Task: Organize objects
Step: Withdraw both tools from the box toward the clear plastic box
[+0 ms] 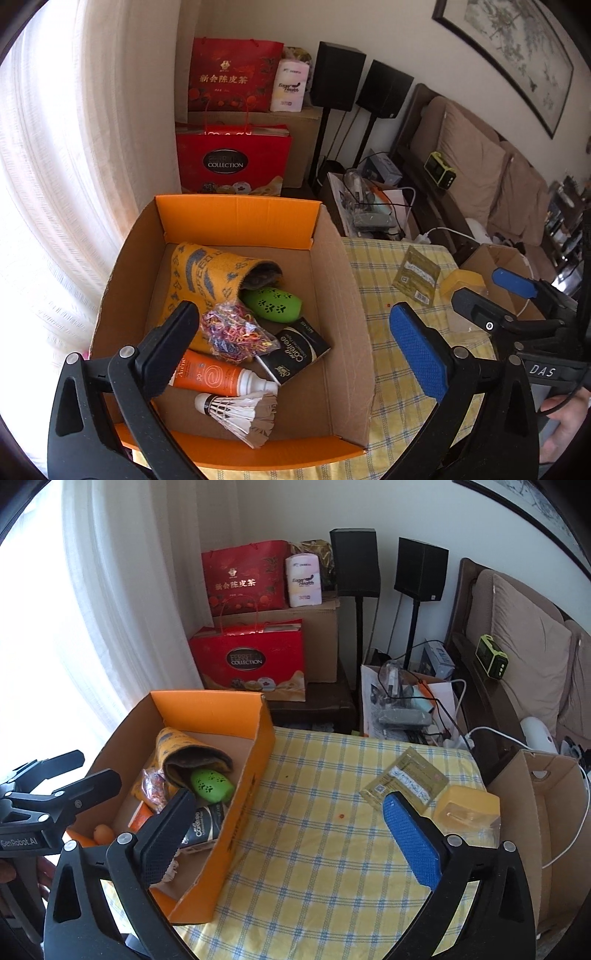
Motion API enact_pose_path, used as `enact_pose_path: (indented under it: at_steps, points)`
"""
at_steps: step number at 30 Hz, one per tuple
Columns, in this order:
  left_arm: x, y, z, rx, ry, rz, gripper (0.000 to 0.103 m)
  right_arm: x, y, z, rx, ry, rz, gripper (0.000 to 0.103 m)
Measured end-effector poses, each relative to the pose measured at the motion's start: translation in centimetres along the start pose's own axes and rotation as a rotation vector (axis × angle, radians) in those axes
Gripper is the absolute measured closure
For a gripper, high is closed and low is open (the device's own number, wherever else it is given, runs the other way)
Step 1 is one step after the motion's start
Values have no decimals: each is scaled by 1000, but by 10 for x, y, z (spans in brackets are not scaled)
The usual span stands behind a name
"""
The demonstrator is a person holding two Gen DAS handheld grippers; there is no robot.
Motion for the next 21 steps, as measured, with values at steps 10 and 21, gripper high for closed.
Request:
enact_pose_path:
  at_steps: [10, 21]
  points:
    - [2, -58, 20, 57, 12, 57, 0, 13, -61, -9, 85, 11, 49, 0]
    - [10, -103, 47, 102, 38, 110, 0, 31, -129, -12, 189, 15, 132, 0]
Point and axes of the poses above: each gripper's, at about its wrist camera, not at the fingertips, and z roughly the way its jaws point, y to its left, x to its underside, the point moved 6 cm from there along z, roughly the way its jaws point, and after that the axes turned 2 degrees about x, right-handed, at the moved point
